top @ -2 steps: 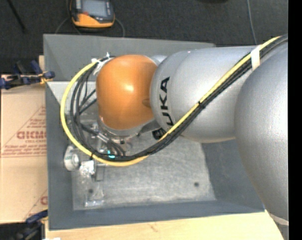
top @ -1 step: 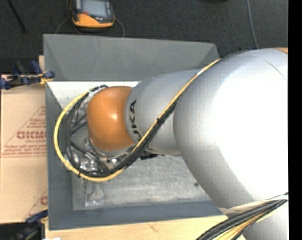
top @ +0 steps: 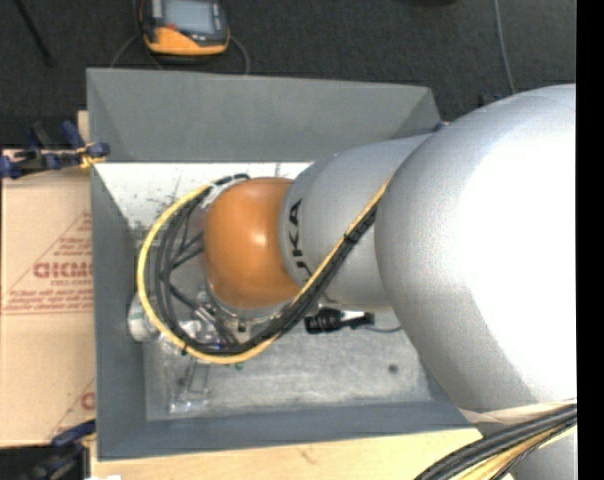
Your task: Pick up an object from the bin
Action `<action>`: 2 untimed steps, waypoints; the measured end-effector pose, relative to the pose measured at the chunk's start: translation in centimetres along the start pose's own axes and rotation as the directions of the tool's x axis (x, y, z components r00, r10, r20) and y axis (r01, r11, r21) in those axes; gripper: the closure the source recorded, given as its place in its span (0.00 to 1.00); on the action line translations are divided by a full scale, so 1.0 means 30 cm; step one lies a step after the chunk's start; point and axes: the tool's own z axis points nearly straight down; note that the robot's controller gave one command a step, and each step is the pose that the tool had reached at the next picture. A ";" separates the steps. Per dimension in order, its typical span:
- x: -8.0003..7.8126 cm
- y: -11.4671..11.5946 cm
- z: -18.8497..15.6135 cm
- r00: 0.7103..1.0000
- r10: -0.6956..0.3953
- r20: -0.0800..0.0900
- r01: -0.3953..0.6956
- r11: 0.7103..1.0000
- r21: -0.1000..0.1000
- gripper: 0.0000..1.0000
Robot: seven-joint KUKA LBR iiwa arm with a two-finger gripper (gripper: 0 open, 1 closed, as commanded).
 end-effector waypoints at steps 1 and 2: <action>0.093 0.071 -0.048 0.938 0.347 0.006 -0.347 0.938 -0.004 0.00; 0.057 0.080 0.090 0.781 0.625 -0.008 -0.625 0.781 0.001 0.00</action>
Offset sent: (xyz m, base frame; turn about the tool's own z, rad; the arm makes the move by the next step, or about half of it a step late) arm -0.0269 0.0267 0.0123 0.3542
